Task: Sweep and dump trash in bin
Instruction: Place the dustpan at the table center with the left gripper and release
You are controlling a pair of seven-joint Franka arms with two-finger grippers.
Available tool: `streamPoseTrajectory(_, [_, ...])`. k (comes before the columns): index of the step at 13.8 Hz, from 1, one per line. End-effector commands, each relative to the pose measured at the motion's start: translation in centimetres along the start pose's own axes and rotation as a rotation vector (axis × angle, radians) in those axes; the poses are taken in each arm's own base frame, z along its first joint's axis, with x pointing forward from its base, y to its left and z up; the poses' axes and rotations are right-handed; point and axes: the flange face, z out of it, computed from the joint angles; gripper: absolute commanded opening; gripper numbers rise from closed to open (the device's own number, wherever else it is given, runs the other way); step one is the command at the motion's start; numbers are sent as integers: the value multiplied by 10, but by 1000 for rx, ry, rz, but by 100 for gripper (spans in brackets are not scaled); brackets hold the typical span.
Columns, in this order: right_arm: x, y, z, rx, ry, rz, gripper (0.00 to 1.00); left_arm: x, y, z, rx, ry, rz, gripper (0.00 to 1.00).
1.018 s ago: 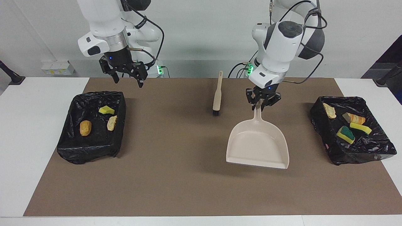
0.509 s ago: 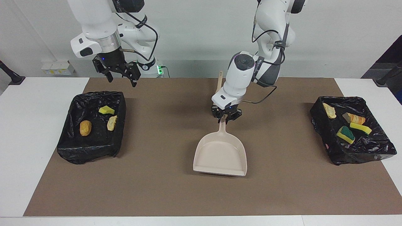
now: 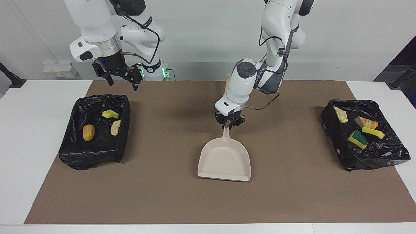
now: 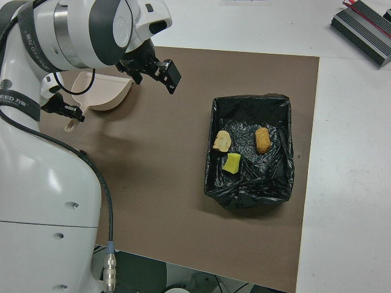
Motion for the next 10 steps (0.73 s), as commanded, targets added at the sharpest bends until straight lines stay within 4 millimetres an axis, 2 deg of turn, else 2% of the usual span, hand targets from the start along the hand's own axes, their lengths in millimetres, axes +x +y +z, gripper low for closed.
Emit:
streamPoseTrajectory(1, [-14, 4, 1, 13, -11, -21, 100, -5, 8, 13, -12, 16, -64, 0])
streamPoseTrajectory(2, [-18, 6, 2, 9, -13, -22, 100, -4, 7, 12, -12, 16, -71, 6])
streamPoseTrajectory(3, [-20, 6, 4, 7, -17, -28, 100, -3, 8, 11, -13, 18, -67, 23])
streamPoseTrajectory(4, [-22, 7, 3, 7, -16, -28, 100, -3, 8, 11, -13, 19, -52, 92])
streamPoseTrajectory(5, [-23, 7, 1, 8, -11, -28, 100, -2, 6, 8, -11, 18, -53, 100])
streamPoseTrajectory(7, [-24, 7, 2, 7, -14, -28, 100, 1, -3, -11, -12, 23, -68, 100])
streamPoseTrajectory(10, [-23, 7, -1, 9, -8, -31, 100, 13, -35, -36, 14, 7, -115, 100])
